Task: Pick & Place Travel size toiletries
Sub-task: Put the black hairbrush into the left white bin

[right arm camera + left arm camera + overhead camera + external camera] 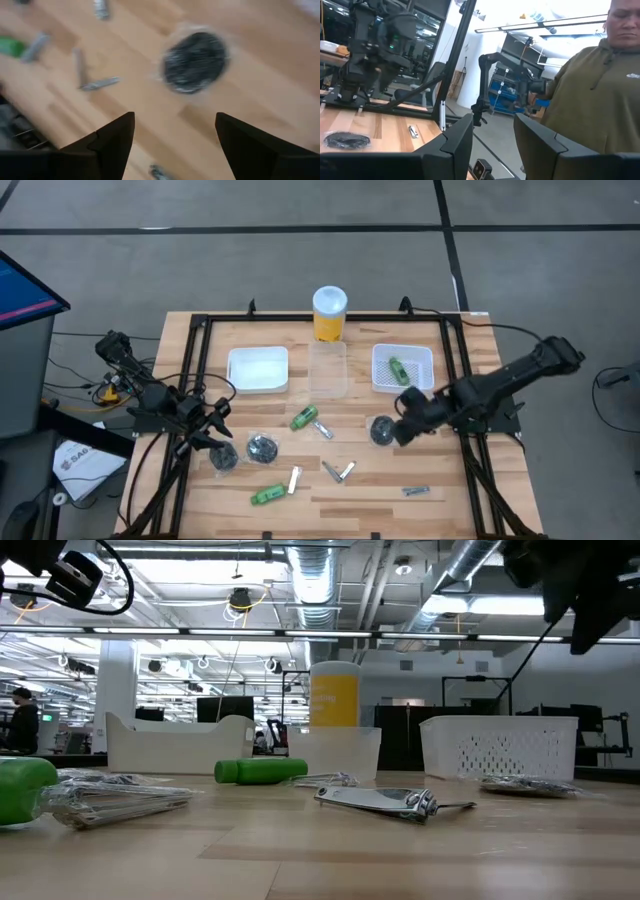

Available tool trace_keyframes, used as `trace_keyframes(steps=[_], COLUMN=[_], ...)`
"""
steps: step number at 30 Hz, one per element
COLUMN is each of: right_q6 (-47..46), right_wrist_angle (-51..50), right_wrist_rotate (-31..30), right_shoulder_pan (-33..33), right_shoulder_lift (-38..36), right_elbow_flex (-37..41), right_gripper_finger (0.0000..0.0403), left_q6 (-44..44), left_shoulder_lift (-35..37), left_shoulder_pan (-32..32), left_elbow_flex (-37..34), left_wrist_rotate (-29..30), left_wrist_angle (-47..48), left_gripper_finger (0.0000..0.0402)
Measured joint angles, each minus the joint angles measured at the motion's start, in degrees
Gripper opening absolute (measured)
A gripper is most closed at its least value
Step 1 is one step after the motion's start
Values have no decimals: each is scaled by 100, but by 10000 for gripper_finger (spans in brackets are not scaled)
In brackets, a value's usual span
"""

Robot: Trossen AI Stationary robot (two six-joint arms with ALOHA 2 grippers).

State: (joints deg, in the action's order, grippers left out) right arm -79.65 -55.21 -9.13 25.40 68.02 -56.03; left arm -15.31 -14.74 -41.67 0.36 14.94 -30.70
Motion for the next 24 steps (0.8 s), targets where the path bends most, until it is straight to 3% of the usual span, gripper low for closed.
trace_keyframes(steps=[7,13,17,21,24], right_q6=[-469,-595,-544,170,907], right_wrist_angle=[666,768,1008,1500,2055], right_wrist_rotate=[-451,-489,-580,-985,-1453], right_shoulder_pan=[603,806,803,886,1014], right_shoulder_lift=[6,-26,-28,-28,-112], right_elbow_flex=[0,-2,-2,-2,0], right_gripper_finger=[271,270,270,270,270], left_q6=[123,1115,1196,928,927], left_shoulder_lift=[0,0,4,-58,-519], left_shoulder_pan=[2,6,6,4,2], left_elbow_flex=[-2,-2,0,394,1093], left_wrist_rotate=[51,880,1429,1737,1943], left_wrist_angle=[-1538,-3097,-3947,-3859,-3148], left_gripper_finger=[140,140,140,140,140])
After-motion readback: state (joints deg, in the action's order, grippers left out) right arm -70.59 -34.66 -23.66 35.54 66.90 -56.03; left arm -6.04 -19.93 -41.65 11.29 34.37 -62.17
